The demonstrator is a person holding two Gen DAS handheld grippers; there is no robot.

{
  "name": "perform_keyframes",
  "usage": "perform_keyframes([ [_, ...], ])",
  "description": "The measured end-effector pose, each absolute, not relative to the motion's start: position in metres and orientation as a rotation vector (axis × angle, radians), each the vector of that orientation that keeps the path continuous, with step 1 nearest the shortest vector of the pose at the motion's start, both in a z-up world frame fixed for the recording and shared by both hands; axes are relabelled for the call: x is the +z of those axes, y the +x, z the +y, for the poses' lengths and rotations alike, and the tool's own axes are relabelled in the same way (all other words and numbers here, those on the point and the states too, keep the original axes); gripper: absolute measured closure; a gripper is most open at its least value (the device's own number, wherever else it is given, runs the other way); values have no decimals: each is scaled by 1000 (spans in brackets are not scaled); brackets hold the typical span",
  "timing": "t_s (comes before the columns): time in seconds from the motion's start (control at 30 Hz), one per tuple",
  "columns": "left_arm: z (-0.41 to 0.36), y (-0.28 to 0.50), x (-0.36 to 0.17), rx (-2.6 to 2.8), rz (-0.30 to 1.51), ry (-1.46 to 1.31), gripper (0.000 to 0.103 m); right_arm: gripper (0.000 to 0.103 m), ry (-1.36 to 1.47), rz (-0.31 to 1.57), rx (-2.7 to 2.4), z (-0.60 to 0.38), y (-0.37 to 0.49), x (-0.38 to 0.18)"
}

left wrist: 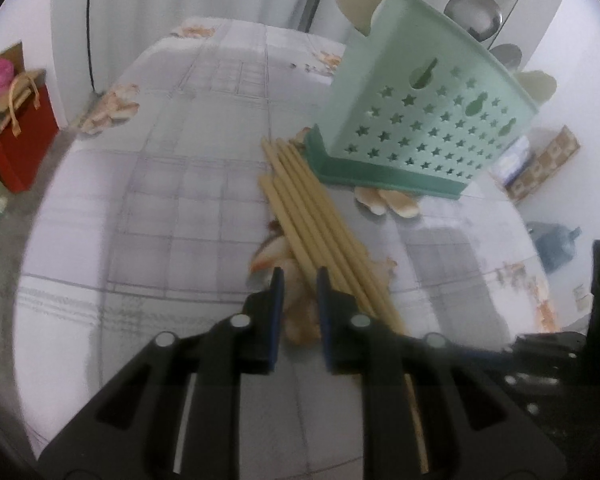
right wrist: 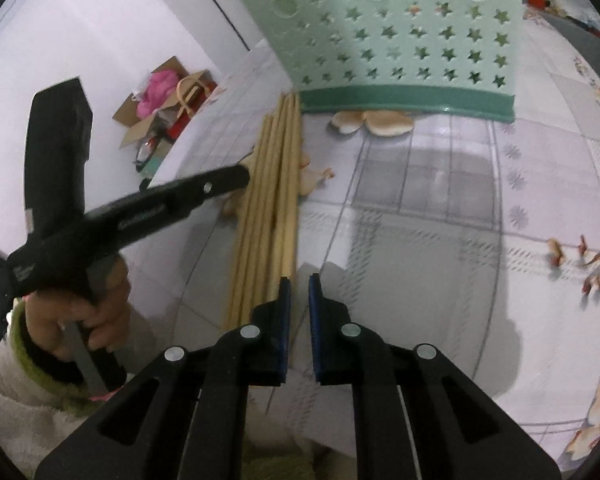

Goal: Organize utensils
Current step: 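Close the left gripper on a chopstick while the right closes on another, then pull single chopsticks out of the pile with both grippers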

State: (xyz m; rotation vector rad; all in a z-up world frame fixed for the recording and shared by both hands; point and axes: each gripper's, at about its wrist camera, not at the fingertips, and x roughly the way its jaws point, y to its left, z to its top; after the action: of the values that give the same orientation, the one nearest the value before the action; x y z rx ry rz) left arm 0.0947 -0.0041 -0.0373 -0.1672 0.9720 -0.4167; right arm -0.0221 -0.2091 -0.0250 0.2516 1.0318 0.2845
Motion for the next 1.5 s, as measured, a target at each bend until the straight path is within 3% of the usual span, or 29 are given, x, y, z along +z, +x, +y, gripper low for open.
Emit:
perform_keyframes([
  [0.3, -15, 99, -36, -395, 958, -108, 88, 94, 189, 1007, 264, -192, -10, -26],
  [0.5, -12, 99, -37, -389, 933, -75, 95, 99, 170, 1000, 241, -187, -2, -29],
  [1.5, 12, 90, -39, -377, 910, -30, 96, 97, 65, 987, 219, -150, 50, -34],
])
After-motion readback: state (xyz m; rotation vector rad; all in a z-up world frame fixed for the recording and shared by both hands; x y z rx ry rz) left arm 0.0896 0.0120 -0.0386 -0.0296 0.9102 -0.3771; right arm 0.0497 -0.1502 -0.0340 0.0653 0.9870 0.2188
